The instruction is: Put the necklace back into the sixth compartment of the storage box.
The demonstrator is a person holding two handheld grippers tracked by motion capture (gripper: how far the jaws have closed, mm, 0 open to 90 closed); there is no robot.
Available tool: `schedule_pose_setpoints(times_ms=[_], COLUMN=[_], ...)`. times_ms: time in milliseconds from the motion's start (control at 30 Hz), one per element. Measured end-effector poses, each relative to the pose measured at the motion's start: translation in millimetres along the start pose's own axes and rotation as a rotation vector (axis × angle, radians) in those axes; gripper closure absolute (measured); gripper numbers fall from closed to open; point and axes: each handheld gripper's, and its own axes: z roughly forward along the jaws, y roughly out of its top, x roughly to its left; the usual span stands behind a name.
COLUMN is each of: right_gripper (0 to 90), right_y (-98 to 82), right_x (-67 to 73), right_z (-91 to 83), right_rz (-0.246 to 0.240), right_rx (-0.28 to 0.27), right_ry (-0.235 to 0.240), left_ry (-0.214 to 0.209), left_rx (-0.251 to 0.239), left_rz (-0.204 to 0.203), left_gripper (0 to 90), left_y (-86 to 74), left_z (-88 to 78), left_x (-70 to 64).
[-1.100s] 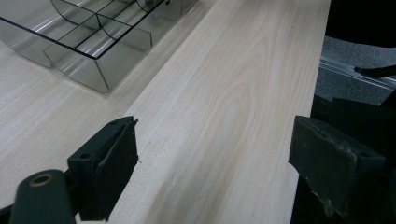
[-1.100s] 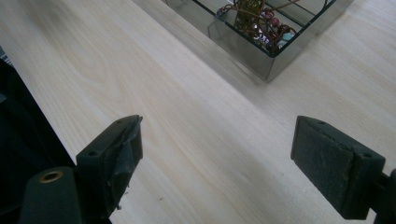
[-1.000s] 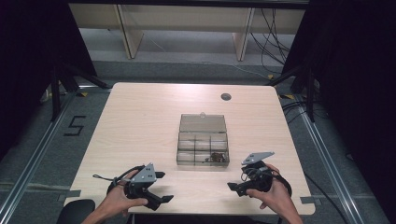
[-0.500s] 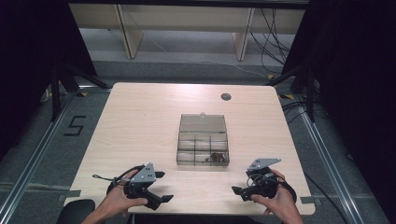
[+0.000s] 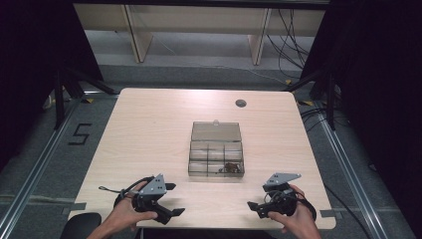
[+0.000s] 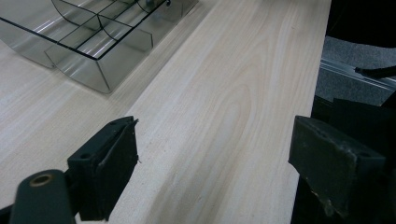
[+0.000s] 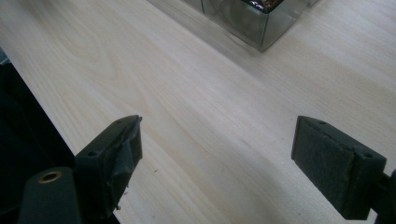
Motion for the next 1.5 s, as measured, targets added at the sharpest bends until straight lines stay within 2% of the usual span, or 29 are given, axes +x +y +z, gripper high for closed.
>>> schedule_pose_setpoints(times_ms=[233, 267, 333, 367, 400, 467, 500, 533, 567, 600, 700, 767, 800, 833, 900, 967, 1000, 1033, 1100, 1167, 1200, 1233, 1267, 1300, 1333, 1367, 1400, 1467, 1500], right_gripper=[17.1, 17.0, 17.0, 17.0, 17.0, 17.0, 17.1, 17.0, 17.0, 17.0, 17.0, 17.0, 17.0, 17.0, 17.1, 17.0, 17.0, 17.0, 17.0, 17.1, 17.0, 17.1, 17.1, 17.1, 17.1, 17.2, 17.2, 17.2, 17.2], right_y=[-4.4, -5.9, -7.5, -8.1, -8.2, -9.9, -11.1, -10.8, -11.0, -11.8, -14.2, -14.9, -15.6, -16.2, -18.0, -19.1, -20.7, -20.8, -21.9, -22.2, -22.4, -23.0, -23.8, -24.5, -24.9, -25.4, -26.7, -28.7, -29.3], right_x=[2.7, 1.5, 3.5, 1.3, 2.8, 4.0, 2.6, 3.8, 3.2, 4.4, 4.4, 4.8, 7.7, 8.0, 5.3, 5.9, 4.6, 6.2, 7.1, 7.5, 6.3, 6.8, 9.8, 9.0, 9.5, 9.8, 10.9, 10.0, 10.6], right_z=[-0.4, 1.2, 2.1, 2.4, 1.4, 2.2, 3.2, 1.6, 0.7, 0.2, 2.2, 0.3, 0.2, 0.0, 2.7, 1.8, 4.1, 2.6, 4.2, 3.4, 3.6, 4.1, 4.3, 3.6, 2.4, 2.0, 2.9, 2.1, 1.2], right_rz=[0.001, -0.019, 0.023, -0.022, 0.003, 0.014, -0.005, 0.017, 0.008, 0.025, 0.011, 0.016, 0.055, 0.060, 0.036, 0.031, 0.004, 0.017, 0.028, 0.026, -0.001, 0.000, 0.041, 0.020, 0.024, 0.024, 0.038, 0.021, 0.025], right_rx=[0.008, -0.005, -0.006, -0.011, 0.000, -0.015, -0.023, -0.010, -0.005, 0.000, -0.044, -0.022, -0.017, -0.020, -0.047, -0.029, -0.039, -0.019, -0.024, -0.022, -0.022, -0.031, -0.044, -0.038, -0.027, -0.028, -0.042, -0.038, -0.029], right_ry=[-0.007, -0.017, -0.025, -0.014, -0.013, -0.008, -0.025, -0.018, -0.020, -0.023, -0.021, -0.025, -0.021, -0.027, -0.033, -0.037, -0.039, -0.037, -0.036, -0.039, -0.039, -0.042, -0.045, -0.052, -0.049, -0.051, -0.055, -0.055, -0.052], left_ry=[0.000, 0.000, 0.000, 0.001, -0.003, -0.011, -0.011, -0.010, -0.011, -0.009, -0.008, -0.003, -0.010, -0.009, -0.006, -0.006, -0.006, -0.002, -0.008, -0.008, -0.008, -0.005, -0.010, -0.007, -0.009, -0.003, -0.009, -0.005, -0.003], left_rx=[0.003, 0.003, 0.003, 0.004, -0.004, 0.003, 0.001, 0.004, 0.000, 0.002, 0.004, 0.008, -0.003, -0.003, 0.005, 0.008, 0.008, 0.007, -0.004, -0.004, -0.003, 0.000, -0.003, -0.003, -0.003, 0.005, 0.003, 0.003, 0.013], left_rz=[0.003, 0.004, 0.003, 0.004, -0.005, 0.000, 0.020, 0.018, 0.016, -0.003, 0.030, 0.025, 0.018, 0.020, 0.029, 0.030, 0.030, 0.023, 0.012, 0.015, 0.013, 0.017, 0.020, 0.012, 0.018, -0.003, -0.004, -0.004, 0.026], left_gripper=[15.0, 15.0, 15.0, 15.0, 15.0, 15.0, 15.0, 15.0, 15.0, 15.0, 15.0, 15.0, 15.0, 15.0, 15.0, 15.0, 15.0, 15.0, 15.0, 15.0, 15.0, 15.0, 15.0, 15.0, 15.0, 15.0, 15.0, 15.0, 15.0], left_y=[0.1, 0.0, 0.0, 0.1, -0.1, 0.2, 0.5, 0.4, 0.4, 0.1, 0.4, 0.4, 0.2, 0.3, 0.4, 0.5, 0.5, 0.3, 0.0, 0.1, 0.1, 0.3, 0.3, 0.1, 0.2, -0.4, -0.5, -0.5, 0.2], left_z=[-0.2, -0.2, -0.2, -0.2, 0.4, 0.2, 0.2, 0.0, 0.3, 0.3, 0.3, 0.1, 1.0, 0.9, 0.3, 0.0, -0.1, 0.2, 1.1, 1.1, 1.0, 0.7, 0.9, 0.9, 1.1, 1.0, 1.4, 1.1, 0.3], left_x=[-0.4, -0.3, -0.3, -0.3, -1.0, -0.6, 0.4, 0.3, 0.1, -0.8, 0.8, 0.1, -0.4, -0.3, 0.5, 0.5, 0.5, -0.2, -0.9, -0.8, -0.9, -0.7, -0.3, -0.9, -0.4, -1.1, -1.0, -1.1, 0.8])
